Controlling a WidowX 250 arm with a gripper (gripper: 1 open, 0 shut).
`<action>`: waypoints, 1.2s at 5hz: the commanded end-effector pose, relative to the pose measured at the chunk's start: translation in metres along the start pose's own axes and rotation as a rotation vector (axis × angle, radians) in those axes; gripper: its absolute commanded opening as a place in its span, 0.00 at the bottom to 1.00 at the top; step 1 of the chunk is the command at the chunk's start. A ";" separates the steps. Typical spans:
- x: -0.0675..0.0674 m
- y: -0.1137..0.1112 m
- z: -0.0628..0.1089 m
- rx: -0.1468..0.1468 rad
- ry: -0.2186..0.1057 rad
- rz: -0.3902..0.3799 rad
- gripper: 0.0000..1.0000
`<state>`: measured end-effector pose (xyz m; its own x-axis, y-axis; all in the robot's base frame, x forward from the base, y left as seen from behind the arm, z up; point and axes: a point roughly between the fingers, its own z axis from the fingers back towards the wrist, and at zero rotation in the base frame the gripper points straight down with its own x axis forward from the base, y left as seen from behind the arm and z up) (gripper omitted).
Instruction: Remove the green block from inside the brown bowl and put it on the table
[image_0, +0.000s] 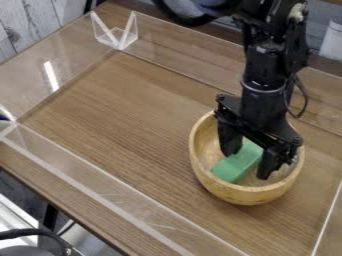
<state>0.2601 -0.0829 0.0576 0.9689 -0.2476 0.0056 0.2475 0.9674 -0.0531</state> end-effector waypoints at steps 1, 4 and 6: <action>0.006 0.002 0.015 0.001 -0.050 0.007 1.00; 0.006 0.001 0.021 0.000 -0.066 0.010 1.00; 0.007 0.002 0.012 0.001 -0.046 0.012 1.00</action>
<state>0.2600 -0.0822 0.0596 0.9708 -0.2397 0.0084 0.2398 0.9694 -0.0521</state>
